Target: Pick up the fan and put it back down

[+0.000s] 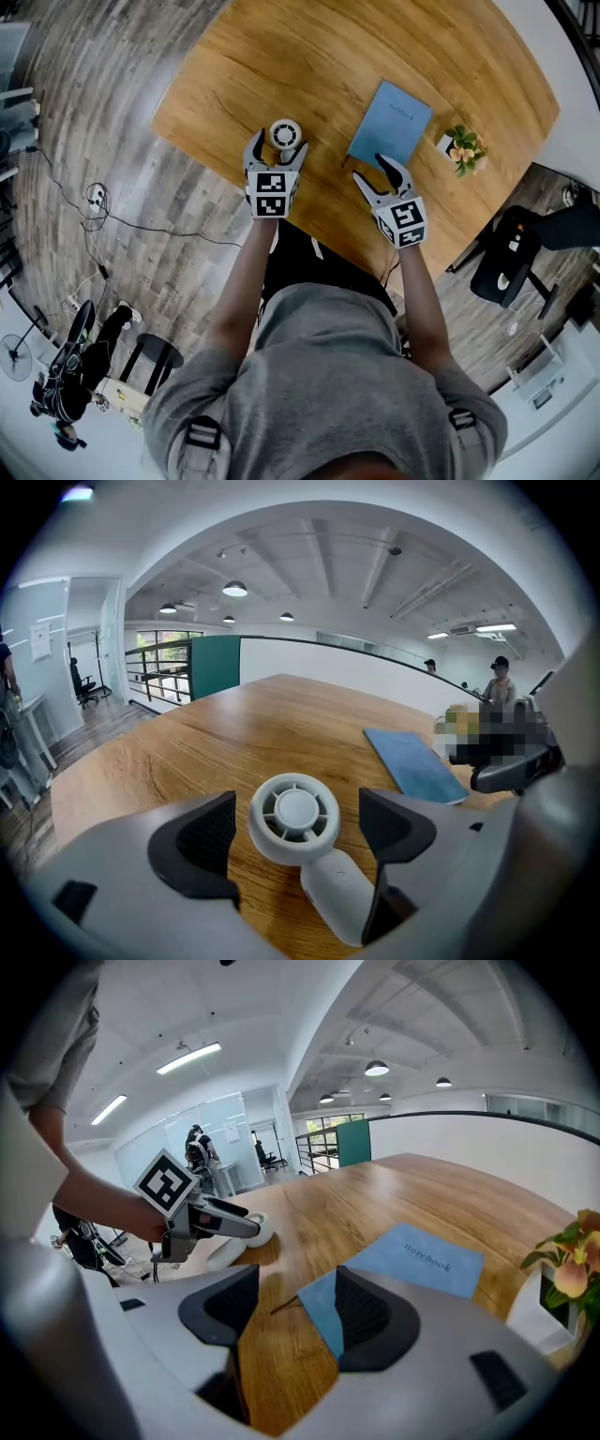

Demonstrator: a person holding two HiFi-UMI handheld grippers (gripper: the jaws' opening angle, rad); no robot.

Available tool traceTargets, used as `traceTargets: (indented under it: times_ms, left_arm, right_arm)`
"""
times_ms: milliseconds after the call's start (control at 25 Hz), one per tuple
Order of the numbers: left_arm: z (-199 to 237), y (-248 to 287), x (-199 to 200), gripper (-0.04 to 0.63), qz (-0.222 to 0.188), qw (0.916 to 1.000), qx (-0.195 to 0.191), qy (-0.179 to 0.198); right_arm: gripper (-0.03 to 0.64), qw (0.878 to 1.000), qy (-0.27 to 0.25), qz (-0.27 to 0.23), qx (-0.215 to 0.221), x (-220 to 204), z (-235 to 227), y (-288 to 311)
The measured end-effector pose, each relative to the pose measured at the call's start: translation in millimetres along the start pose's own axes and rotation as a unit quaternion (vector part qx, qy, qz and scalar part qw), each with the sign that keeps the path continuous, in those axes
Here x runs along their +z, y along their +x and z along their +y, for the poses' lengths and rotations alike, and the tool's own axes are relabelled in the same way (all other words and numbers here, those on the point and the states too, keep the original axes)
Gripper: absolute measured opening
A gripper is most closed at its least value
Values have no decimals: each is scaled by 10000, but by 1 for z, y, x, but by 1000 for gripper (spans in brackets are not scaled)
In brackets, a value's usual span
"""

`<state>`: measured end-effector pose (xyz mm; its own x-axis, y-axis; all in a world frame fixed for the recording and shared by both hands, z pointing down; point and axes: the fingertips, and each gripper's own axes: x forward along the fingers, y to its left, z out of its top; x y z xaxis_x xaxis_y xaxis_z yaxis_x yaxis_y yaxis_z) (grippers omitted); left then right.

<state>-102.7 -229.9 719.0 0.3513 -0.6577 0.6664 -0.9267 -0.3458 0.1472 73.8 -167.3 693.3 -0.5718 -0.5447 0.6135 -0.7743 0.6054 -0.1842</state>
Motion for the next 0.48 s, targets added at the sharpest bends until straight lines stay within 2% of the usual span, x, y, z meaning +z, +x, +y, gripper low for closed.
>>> traceTargets:
  times_ms: [480]
  left_arm:
    - [2,22,-23,402,379,9991,142,96]
  right_arm:
    - [264,10000,26,27,-24,0,-1,1]
